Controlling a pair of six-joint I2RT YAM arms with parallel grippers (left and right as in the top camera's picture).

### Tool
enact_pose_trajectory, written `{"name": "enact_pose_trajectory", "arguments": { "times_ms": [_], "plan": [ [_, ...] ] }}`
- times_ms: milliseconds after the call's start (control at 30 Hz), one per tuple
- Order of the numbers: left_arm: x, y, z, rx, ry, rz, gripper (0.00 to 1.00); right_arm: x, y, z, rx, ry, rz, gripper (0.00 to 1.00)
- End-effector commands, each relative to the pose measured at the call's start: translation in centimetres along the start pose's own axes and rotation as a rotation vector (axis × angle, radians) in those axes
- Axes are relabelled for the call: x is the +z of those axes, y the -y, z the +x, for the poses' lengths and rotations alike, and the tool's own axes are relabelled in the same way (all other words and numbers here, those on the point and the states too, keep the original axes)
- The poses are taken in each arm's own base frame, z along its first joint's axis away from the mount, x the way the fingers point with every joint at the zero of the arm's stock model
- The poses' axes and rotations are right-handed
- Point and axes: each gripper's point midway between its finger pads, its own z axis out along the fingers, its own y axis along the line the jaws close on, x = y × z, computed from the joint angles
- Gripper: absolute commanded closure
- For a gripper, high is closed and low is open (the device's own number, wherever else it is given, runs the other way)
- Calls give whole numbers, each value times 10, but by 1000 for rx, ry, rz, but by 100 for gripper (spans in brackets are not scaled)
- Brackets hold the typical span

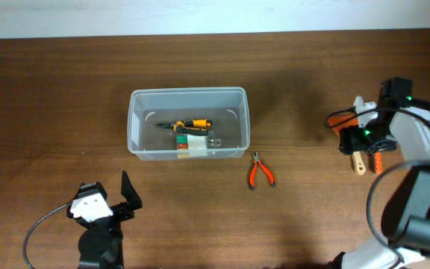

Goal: Pack container
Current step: 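Move the right gripper to the scraper handle and grasp it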

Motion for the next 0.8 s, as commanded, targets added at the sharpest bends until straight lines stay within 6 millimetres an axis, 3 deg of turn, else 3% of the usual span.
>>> {"name": "enact_pose_trajectory", "arguments": {
  "times_ms": [0,367,767],
  "plan": [
    [0,0,1,10,0,-1,1,20,0,8,-2,-55,-18,21],
    [0,0,1,10,0,0,1,49,2,7,2,-87,-30,24],
    [0,0,1,10,0,0,1,51,13,4,0,-84,33,66]
  ]
}}
